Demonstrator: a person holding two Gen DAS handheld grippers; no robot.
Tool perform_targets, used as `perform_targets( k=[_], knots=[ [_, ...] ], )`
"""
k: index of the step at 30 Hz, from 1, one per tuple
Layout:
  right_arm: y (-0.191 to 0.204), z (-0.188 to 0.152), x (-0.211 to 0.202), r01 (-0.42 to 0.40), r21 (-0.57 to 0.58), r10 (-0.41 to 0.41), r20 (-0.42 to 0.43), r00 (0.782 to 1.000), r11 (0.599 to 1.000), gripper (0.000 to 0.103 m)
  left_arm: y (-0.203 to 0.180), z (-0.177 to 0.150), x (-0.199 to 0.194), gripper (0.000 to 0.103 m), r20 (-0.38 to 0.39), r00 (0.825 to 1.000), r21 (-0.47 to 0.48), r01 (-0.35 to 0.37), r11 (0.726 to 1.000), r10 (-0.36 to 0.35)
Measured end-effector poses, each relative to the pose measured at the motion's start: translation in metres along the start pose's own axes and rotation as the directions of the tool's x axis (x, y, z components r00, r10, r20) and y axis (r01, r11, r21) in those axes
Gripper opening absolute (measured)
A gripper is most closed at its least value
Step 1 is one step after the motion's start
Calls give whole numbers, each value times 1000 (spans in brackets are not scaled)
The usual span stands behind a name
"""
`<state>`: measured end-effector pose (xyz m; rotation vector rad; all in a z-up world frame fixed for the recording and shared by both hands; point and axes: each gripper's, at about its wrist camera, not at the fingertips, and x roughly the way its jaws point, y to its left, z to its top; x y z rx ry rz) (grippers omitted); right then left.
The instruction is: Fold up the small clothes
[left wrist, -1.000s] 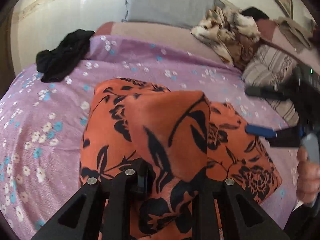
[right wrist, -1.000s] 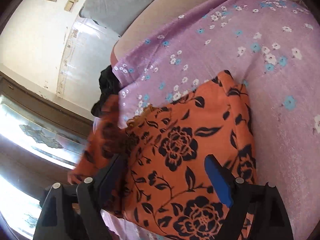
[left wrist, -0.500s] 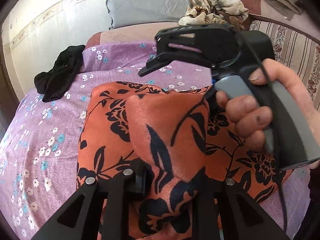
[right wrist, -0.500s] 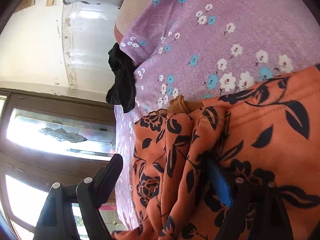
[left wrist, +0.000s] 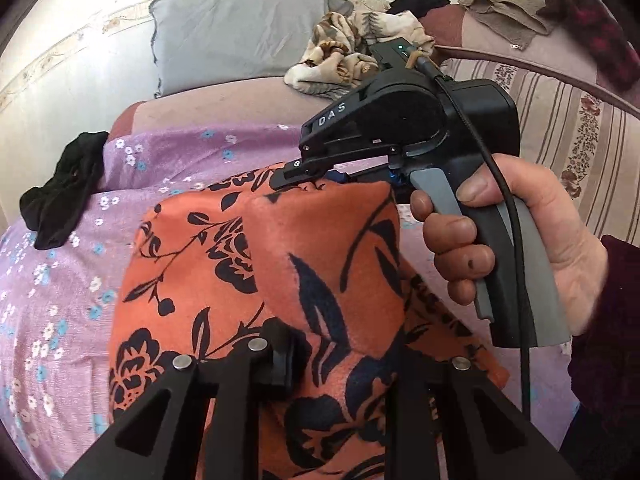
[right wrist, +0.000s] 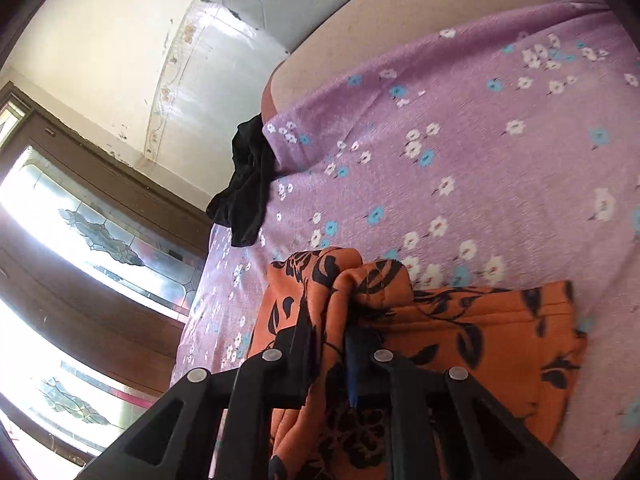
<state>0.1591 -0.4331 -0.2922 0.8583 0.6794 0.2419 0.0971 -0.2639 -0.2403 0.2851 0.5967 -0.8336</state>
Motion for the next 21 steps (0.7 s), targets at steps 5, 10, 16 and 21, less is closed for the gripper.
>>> perform_targets(
  k=[5, 10, 16, 21],
  knots=[
    [-46, -2, -20, 75, 64, -75, -2, 997, 995, 14, -36, -9, 29, 27, -70, 998, 63, 3, 998, 2],
    [-79, -7, -17, 82, 153, -73, -67, 995, 985, 15, -42, -9, 19, 68, -111, 994, 106, 23, 994, -11],
    [-52, -5, -49, 146, 116, -145, -20, 989, 982, 25, -22, -2, -35, 78, -42, 999, 154, 40, 987, -34],
    [-4, -25, -77, 70, -2, -70, 11, 998, 998, 25, 32, -1, -64, 81, 6, 995, 83, -97, 992, 97]
  ],
)
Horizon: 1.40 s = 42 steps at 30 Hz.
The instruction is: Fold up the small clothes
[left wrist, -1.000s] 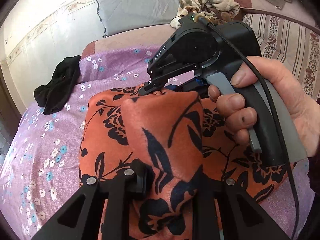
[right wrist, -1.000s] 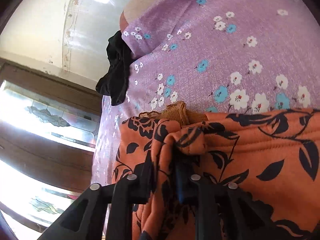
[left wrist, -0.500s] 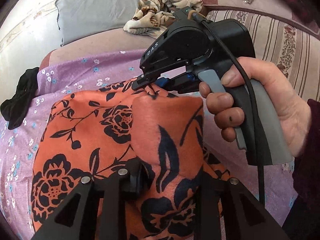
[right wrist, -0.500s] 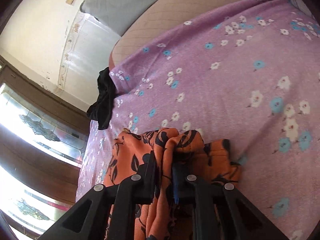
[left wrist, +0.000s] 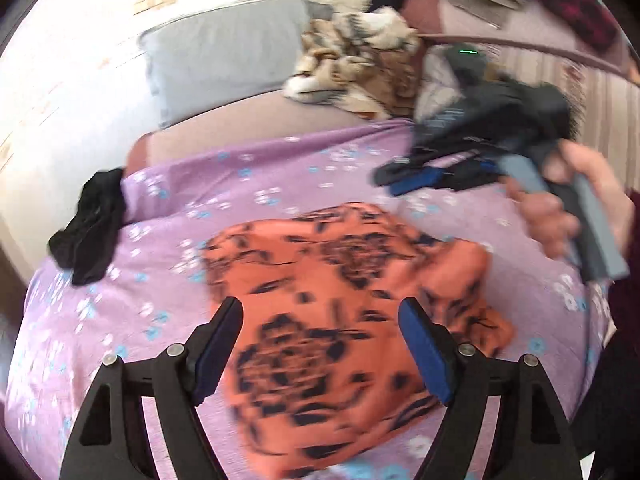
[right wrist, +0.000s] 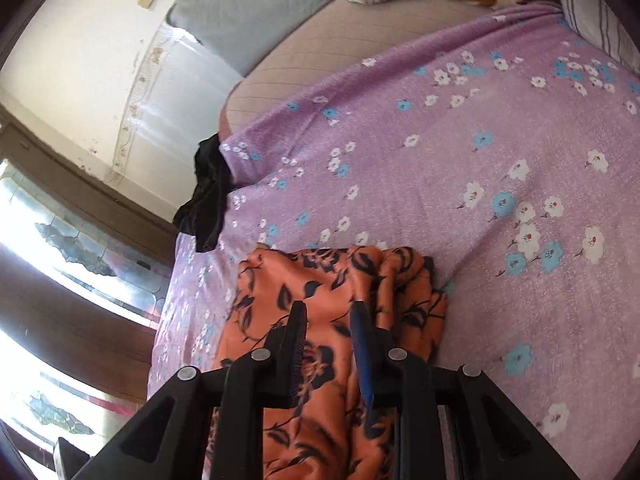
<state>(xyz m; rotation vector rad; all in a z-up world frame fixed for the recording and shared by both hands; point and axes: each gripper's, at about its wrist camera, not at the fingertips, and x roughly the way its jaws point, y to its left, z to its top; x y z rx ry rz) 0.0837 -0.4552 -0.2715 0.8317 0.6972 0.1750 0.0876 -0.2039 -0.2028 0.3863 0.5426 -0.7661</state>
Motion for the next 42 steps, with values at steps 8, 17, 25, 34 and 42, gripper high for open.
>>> perform_targets(
  k=[8, 17, 25, 34, 42],
  knots=[
    [39, -63, 13, 61, -133, -79, -138, 987, 989, 25, 64, -24, 36, 81, -190, 975, -187, -152, 970, 116],
    [11, -104, -3, 169, -154, -199, -204, 959, 974, 23, 75, -53, 45, 82, -232, 972, -311, -93, 946, 20],
    [17, -48, 0, 167, -87, -176, -104, 979, 982, 24, 64, -51, 44, 83, -223, 973, -260, -116, 959, 57],
    [-19, 12, 98, 287, 75, -274, -152, 950, 955, 26, 71, -54, 53, 89, -230, 973, -323, -52, 945, -25],
    [11, -5, 71, 264, -26, -264, -172, 949, 964, 26, 81, -54, 49, 89, -241, 965, -370, 6, 929, -102]
  ],
)
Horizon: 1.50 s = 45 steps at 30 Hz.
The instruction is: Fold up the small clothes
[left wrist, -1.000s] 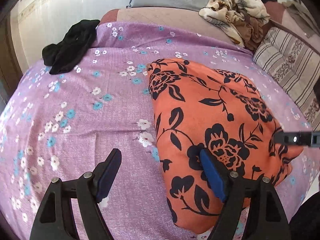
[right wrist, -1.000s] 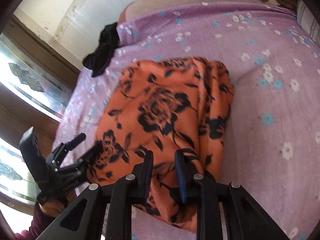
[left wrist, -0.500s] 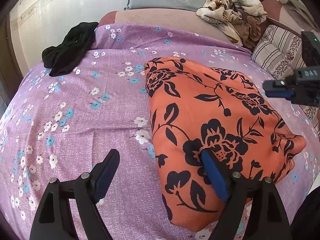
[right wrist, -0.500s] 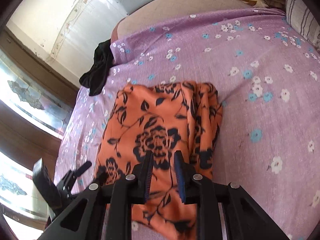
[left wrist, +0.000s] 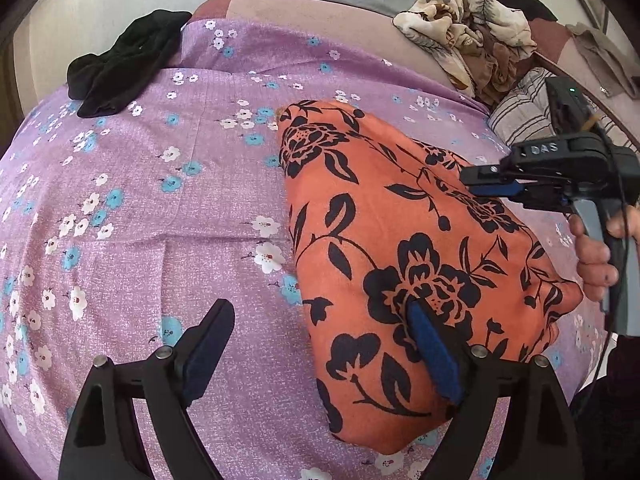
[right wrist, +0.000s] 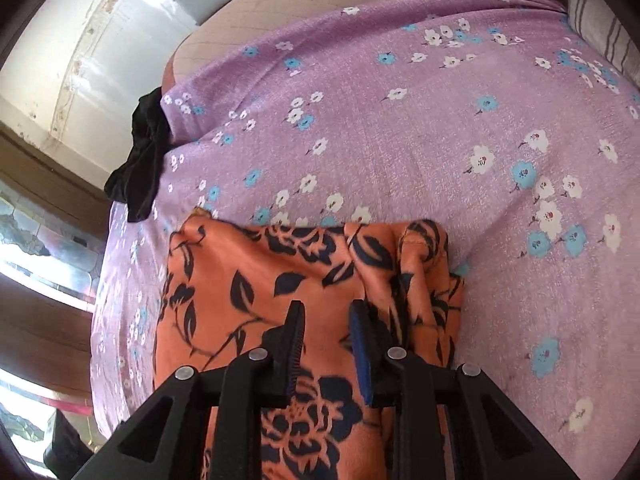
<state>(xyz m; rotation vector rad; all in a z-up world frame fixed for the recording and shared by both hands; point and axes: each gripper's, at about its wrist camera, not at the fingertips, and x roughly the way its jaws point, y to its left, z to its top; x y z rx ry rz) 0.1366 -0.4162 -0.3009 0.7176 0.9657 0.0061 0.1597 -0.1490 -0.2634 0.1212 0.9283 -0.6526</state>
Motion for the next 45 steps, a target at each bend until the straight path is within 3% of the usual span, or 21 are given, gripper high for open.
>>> perform_targets(
  k=[2, 6, 14, 18, 22, 26, 28, 30, 33, 35, 39, 45],
  knots=[
    [9, -17, -9, -29, -50, 27, -37, 999, 998, 26, -2, 0, -1, 89, 8, 1000, 17, -11, 1000, 11],
    [24, -54, -10, 23, -146, -41, -122, 992, 989, 31, -8, -1, -4, 89, 34, 998, 51, -57, 997, 55],
    [16, -127, -40, -24, -184, 15, -54, 998, 983, 31, -1, 2, -5, 89, 36, 998, 21, -57, 998, 56],
    [11, -144, -40, -22, -225, 10, -54, 999, 974, 31, -9, -5, 3, 89, 2, 998, 67, -70, 995, 70],
    [13, -148, -43, -15, -280, -3, -62, 998, 960, 32, -9, -3, 1, 90, -1, 997, 78, -71, 994, 71],
    [-3, -132, -57, -109, -160, 98, -78, 992, 981, 31, 1, 6, -7, 90, 14, 999, 9, -42, 999, 42],
    [-16, -124, -68, -155, -90, 154, -20, 988, 984, 31, 2, 10, -14, 90, 62, 995, 7, -74, 997, 73],
    [-25, -120, -82, -139, -67, 144, 77, 987, 988, 32, 1, 13, -16, 90, 97, 988, 18, -123, 992, 121],
    [-26, -116, -93, -144, -76, 155, 162, 975, 987, 33, -1, 15, -6, 90, 74, 985, 26, -161, 987, 158],
    [-23, -114, -86, -136, -74, 145, 142, 979, 988, 33, -1, 14, 0, 90, 63, 985, 28, -161, 987, 159],
    [-14, -111, -46, -75, -53, 76, 16, 997, 996, 32, -4, 12, -1, 90, 71, 982, 48, -180, 982, 177],
    [-17, -104, -51, -100, -29, 101, 25, 995, 995, 32, -4, 13, -1, 90, 71, 981, 47, -184, 982, 180]
  ],
)
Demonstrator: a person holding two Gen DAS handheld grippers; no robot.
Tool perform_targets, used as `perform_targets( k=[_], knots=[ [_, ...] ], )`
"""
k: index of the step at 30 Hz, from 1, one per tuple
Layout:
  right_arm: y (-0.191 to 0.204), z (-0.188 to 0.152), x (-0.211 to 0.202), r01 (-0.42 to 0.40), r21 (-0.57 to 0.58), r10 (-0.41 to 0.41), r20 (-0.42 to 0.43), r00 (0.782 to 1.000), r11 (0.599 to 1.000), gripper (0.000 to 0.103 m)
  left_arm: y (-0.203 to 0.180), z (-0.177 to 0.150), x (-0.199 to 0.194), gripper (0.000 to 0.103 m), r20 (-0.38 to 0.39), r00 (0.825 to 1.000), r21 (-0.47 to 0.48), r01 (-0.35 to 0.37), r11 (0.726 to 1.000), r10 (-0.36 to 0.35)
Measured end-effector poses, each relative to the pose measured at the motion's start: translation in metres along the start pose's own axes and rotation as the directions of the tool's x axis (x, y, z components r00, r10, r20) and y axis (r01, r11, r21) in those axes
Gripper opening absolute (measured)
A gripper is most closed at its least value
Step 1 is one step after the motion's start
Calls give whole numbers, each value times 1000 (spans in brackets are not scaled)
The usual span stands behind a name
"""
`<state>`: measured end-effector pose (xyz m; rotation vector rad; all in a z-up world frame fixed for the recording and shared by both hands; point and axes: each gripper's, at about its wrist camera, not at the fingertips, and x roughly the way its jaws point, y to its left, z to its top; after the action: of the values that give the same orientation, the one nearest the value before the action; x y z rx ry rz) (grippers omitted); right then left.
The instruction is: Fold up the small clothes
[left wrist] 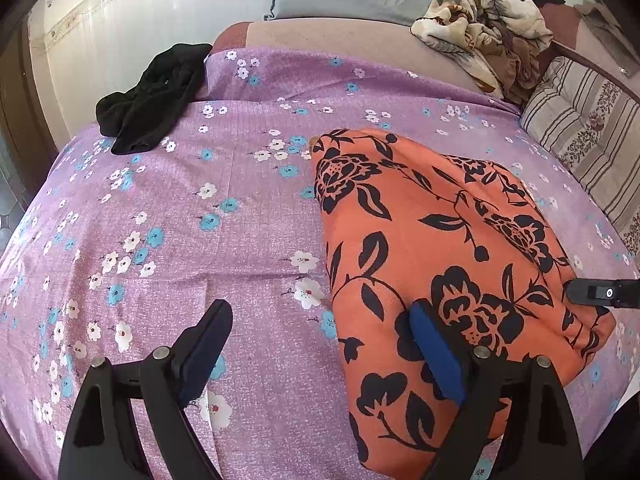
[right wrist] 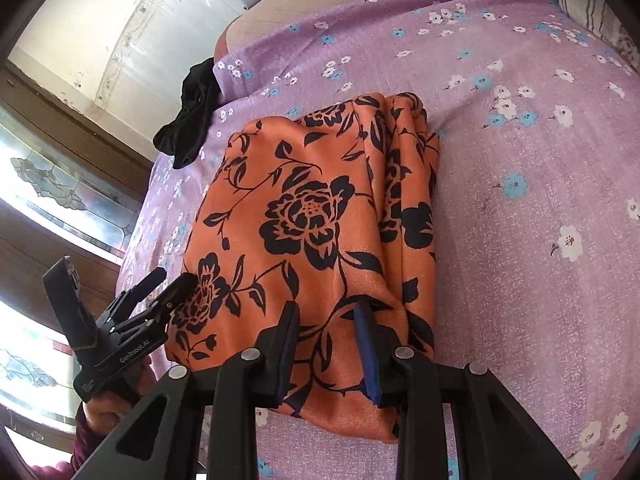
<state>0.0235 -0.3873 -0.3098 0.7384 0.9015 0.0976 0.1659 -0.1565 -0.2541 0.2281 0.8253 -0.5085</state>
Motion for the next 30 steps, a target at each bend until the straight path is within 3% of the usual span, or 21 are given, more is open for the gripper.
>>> perform_targets(
  k=[3, 6, 11, 13, 19, 22, 26, 30],
  knots=[
    [8, 12, -14, 12, -39, -8, 96, 995, 999, 32, 0, 1, 2, 91, -8, 1000, -10, 3, 1000, -3],
    [6, 21, -16, -32, -5, 32, 145, 989, 999, 33, -3, 1, 4, 92, -11, 1000, -14, 1, 1000, -1],
    [4, 25, 22, 41, 50, -44, 45, 998, 998, 34, -6, 1, 7, 93, -14, 1000, -13, -2, 1000, 2],
    [5, 22, 28, 62, 39, -64, 53, 997, 997, 35, -6, 1, 9, 94, -15, 1000, -15, -6, 1000, 5],
    [-1, 20, 26, 20, 56, -24, 62, 998, 998, 35, -9, 1, 10, 94, -18, 1000, -19, -6, 1000, 6],
    [-6, 19, 26, -6, 74, 1, 67, 998, 997, 35, -10, 0, 15, 97, -55, 996, -46, 63, 997, -66],
    [-12, 20, 26, -41, 103, 33, 73, 997, 994, 35, -8, -8, 25, 98, -122, 971, -172, 182, 968, -204],
    [-18, 21, 25, -86, 137, 77, 73, 994, 987, 35, -1, 0, 15, 98, -135, 961, -257, 201, 945, -241]
  ],
)
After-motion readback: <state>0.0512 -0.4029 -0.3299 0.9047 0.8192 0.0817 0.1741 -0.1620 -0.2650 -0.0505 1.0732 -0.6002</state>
